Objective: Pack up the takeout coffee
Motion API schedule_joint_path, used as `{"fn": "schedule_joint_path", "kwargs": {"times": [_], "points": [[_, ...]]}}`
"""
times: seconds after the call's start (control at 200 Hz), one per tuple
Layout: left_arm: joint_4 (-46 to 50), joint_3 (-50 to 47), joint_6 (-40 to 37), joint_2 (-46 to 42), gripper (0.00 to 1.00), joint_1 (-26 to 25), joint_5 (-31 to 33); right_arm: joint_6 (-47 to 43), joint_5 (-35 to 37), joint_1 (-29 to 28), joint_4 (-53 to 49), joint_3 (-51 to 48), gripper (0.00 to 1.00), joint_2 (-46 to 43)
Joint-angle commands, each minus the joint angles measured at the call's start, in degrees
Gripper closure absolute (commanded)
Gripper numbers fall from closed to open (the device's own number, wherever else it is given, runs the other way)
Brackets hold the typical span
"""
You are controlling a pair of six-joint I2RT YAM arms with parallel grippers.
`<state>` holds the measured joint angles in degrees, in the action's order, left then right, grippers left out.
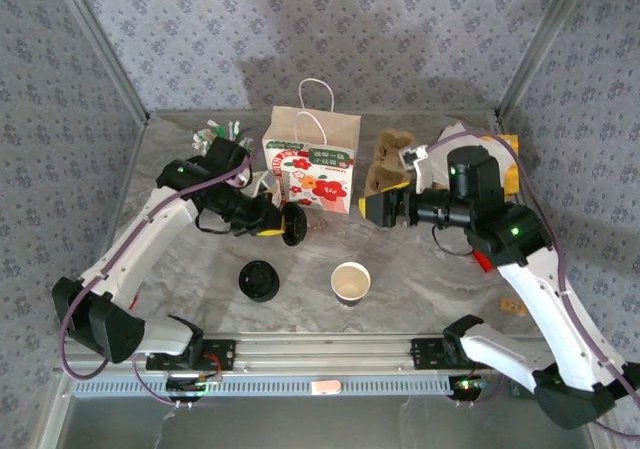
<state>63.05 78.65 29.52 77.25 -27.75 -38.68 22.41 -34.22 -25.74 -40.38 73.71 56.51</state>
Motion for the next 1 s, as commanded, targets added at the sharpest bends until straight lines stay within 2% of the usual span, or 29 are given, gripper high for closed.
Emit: {"fn": "schedule_joint_path", "kwargs": {"times": [0.0,0.185,0.38,0.44,0.51,0.57,0.64,0.715,0.815,0.994], "points": [[-5.27,3.78,5.67,0.98,0.93,0.15,-8.85,10.1,-18.0,4.99,9.35,-1.73,0.16,2.51],[-11.54,6.75,12.69,2.19,0.92,-0.07,-14.7,19.56,-24.61,7.26,25.14,-4.88,0.11,2.87],[-16.16,8.17,17.73,3.02,0.92,-1.2,-17.62,18.5,-26.54,7.21,27.34,-3.38,0.11,4.7],[-17.37,8.36,19.35,3.29,0.91,-1.49,-18.6,14.16,-24.25,6.99,24.28,-2.31,0.11,4.15],[-19.21,8.38,21.61,3.54,0.91,-1.91,-20.0,3.95,-19.97,5.8,20.85,-2.88,0.11,2.29],[-20.01,8.7,22.87,3.8,0.91,-2.31,-21.02,-5.52,-14.57,3.57,22.17,-6.48,0.11,-1.13],[-19.52,9.44,23.04,4.21,0.91,-2.96,-21.91,-18.78,-12.71,0.66,26.5,-11.55,0.08,-5.36],[-18.97,10.22,23.04,4.68,0.91,-3.78,-22.62,-29.62,-10.71,-1.39,26.53,-12.82,0.07,-6.99],[-18.55,11.2,23.35,5.34,0.91,-5.07,-23.87,-35.06,-11.34,-1.61,23.86,-10.92,0.02,-5.56],[-17.19,14.08,22.78,6.46,0.9,-6.6,-25.65,-35.85,-15.29,-1.47,25.26,-10.17,0.0,-3.57]]}}
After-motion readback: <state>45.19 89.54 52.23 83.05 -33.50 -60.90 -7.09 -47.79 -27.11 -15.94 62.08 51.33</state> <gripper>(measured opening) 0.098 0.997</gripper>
